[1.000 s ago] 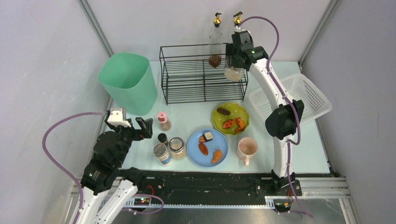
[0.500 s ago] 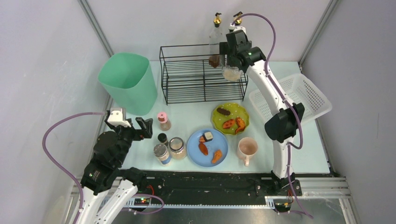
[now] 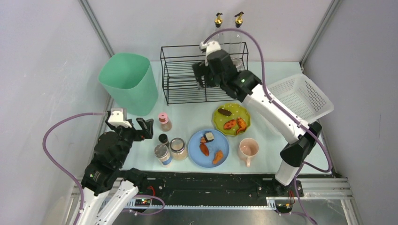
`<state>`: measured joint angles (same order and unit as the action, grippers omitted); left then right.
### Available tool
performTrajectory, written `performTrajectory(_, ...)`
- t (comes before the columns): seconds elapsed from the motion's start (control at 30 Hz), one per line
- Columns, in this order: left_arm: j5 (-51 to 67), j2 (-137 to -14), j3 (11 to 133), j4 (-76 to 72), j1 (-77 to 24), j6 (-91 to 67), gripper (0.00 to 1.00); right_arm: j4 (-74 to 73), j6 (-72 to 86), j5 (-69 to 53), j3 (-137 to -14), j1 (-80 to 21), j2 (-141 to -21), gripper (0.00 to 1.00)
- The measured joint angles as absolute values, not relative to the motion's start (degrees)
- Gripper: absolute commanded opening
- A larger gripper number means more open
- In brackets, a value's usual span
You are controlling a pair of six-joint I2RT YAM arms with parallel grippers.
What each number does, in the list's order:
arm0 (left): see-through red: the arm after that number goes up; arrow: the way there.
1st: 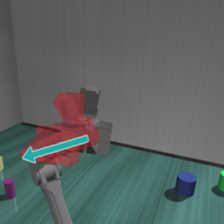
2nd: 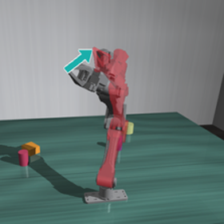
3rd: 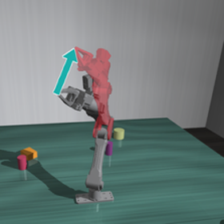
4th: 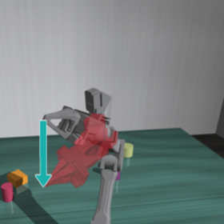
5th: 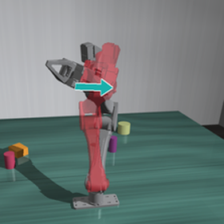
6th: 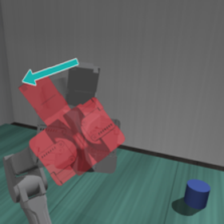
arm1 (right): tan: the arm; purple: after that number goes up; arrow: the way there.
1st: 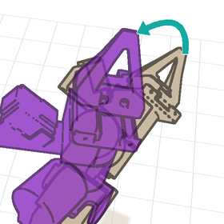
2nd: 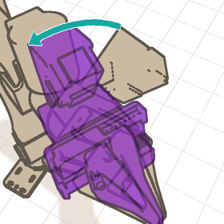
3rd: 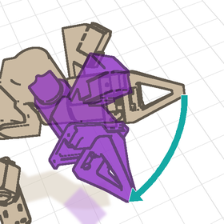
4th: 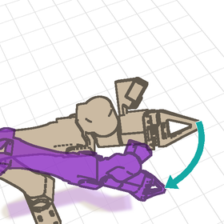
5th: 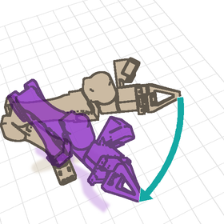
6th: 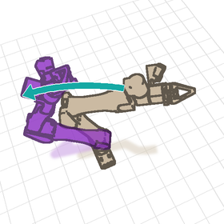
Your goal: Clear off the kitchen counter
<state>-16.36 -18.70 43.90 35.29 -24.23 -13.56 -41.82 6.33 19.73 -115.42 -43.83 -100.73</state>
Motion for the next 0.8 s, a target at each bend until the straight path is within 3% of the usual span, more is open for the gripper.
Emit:
performTrajectory(0.3, -18.04, -18.63, 43.9, 35.29, -24.23, -13.87, 0.98, -33.61, 6.81, 13.28, -95.42, -53.67, -96.53, 0.88)
performTrajectory(0.8, -20.93, -17.04, 43.83, 35.29, -24.23, -14.06, 0.98, -28.16, 10.52, 7.84, -87.81, -64.16, -100.47, 0.87)
